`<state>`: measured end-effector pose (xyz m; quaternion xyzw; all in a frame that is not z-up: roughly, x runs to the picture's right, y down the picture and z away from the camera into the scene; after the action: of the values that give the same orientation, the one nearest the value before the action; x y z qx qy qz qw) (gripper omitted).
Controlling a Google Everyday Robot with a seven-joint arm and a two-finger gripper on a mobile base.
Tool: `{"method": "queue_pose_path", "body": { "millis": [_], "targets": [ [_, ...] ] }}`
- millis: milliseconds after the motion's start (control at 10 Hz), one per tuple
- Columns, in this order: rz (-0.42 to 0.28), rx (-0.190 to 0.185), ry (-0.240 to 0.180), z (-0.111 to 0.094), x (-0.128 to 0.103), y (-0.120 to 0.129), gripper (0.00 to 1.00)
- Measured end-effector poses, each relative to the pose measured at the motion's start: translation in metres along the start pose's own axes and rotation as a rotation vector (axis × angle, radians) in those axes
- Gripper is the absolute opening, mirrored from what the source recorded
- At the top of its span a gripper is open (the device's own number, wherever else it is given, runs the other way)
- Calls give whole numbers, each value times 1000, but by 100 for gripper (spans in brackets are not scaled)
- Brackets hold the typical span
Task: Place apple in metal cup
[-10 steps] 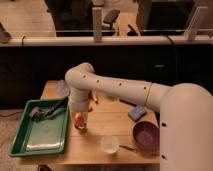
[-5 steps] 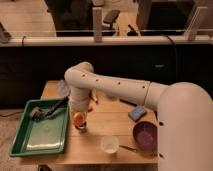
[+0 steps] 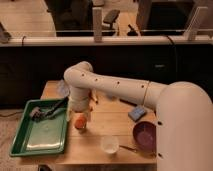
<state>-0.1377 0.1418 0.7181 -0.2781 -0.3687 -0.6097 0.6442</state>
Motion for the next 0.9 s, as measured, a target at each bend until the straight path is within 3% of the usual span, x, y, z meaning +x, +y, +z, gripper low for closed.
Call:
{"method": "queue_pose_path", "body": {
  "millis": [500, 900],
  "targets": [
    [-9, 1, -2, -1, 2, -1, 80],
    [-42, 34, 13, -1, 5, -4, 80]
  ]
}}
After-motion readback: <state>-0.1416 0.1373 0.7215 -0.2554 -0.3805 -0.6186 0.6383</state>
